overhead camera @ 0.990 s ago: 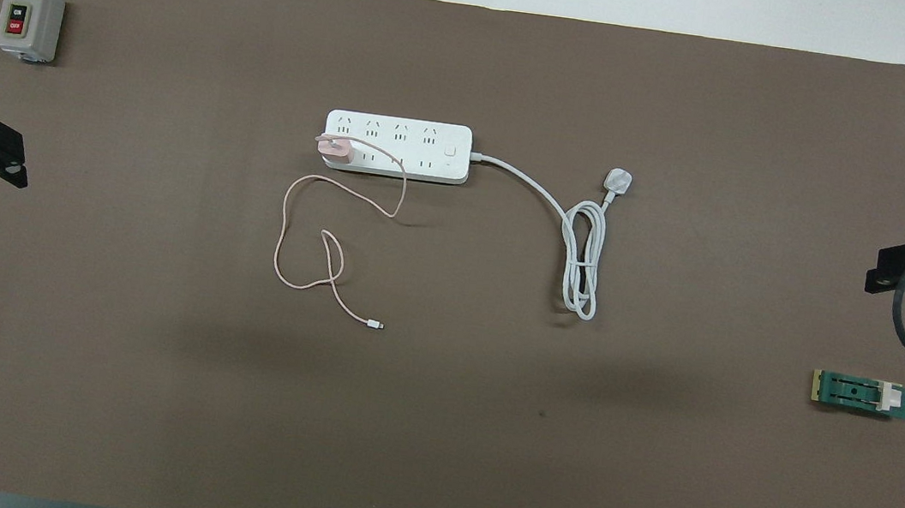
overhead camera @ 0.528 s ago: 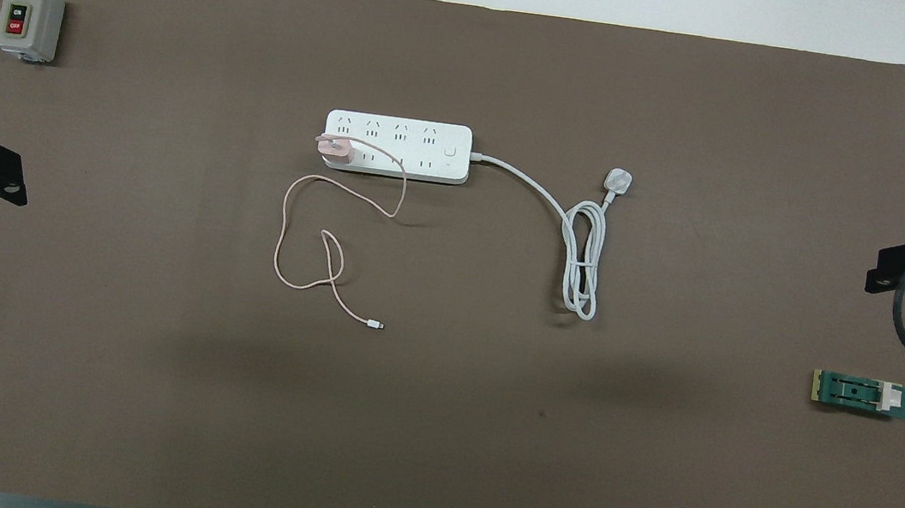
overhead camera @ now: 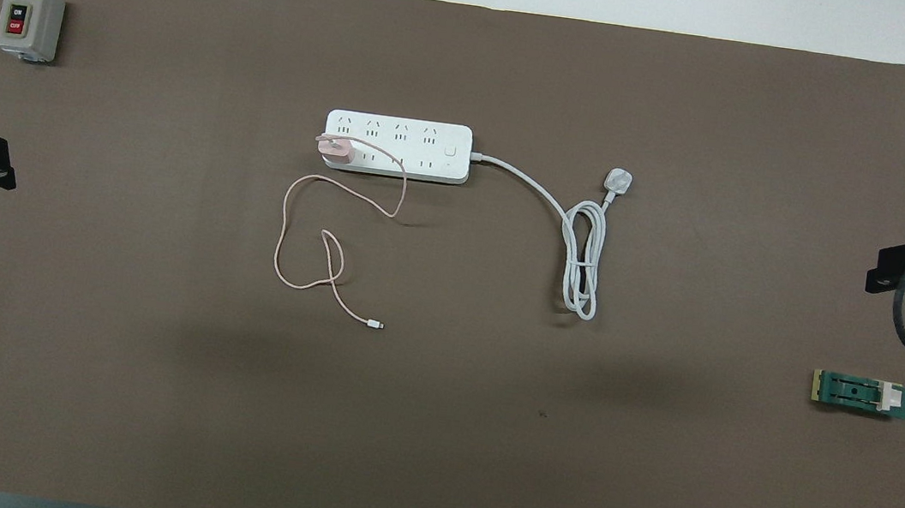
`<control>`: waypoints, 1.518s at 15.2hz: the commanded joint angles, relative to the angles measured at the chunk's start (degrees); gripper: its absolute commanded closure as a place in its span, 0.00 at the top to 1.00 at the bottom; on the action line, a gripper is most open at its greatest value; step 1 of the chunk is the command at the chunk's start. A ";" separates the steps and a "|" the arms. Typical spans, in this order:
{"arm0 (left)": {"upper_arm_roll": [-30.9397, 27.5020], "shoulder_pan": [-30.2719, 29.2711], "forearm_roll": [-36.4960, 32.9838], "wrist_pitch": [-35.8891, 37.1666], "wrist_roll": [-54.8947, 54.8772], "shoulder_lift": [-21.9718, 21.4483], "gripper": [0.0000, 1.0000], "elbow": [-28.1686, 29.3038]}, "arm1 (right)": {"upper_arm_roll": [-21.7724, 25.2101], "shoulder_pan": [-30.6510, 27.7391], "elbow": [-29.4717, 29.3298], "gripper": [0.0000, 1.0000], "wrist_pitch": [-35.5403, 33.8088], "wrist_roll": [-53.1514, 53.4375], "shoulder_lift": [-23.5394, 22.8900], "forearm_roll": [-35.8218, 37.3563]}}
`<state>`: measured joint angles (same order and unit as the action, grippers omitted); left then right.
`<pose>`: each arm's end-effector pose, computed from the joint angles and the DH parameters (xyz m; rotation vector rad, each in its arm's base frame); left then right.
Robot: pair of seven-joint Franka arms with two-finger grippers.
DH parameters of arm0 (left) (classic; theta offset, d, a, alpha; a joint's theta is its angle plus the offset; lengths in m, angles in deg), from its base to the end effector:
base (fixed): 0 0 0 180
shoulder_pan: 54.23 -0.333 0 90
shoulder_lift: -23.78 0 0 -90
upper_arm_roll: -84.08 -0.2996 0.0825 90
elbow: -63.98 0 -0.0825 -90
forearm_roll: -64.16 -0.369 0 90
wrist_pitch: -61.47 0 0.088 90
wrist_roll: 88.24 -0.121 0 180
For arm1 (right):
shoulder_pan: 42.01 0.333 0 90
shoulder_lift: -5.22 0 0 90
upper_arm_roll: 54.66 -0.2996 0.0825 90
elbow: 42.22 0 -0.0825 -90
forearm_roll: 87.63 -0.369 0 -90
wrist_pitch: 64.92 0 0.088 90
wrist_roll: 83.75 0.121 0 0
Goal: Plug charger into power strip
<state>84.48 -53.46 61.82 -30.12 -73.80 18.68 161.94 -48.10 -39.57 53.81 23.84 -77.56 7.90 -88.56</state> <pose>0.5135 -0.0058 0.5799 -3.0770 -0.3555 0.0253 0.5184 -0.0365 0.5691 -3.1063 0.2802 0.1261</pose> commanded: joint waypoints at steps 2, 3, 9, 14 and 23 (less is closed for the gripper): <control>1.62 -1.91 0.41 -2.45 -10.82 -0.52 1.00 2.05 | -0.50 -0.51 -0.23 1.00 -1.05 -1.18 0.48 0.84; 1.71 -1.82 0.50 -2.53 -11.18 -0.26 1.00 2.05 | -0.50 -0.60 -0.23 1.00 -1.05 -1.17 0.48 0.75; 2.42 -1.64 4.35 -2.45 -19.08 -0.60 1.00 2.23 | -0.50 -0.51 -0.23 1.00 -1.05 -1.17 0.39 0.75; 2.50 -1.29 4.63 -1.31 -19.09 -0.70 1.00 2.14 | -0.50 -0.51 -0.23 1.00 -1.05 -1.17 0.48 0.75; 2.50 -1.21 3.31 0.98 -18.48 -0.43 1.00 1.61 | -0.50 -0.51 -0.23 1.00 -1.05 -1.17 0.48 0.75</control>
<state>86.93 -54.49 65.59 -29.90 -91.82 19.06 162.93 -48.10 -39.57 53.81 23.84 -77.56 7.90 -88.56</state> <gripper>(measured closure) 0.000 0.000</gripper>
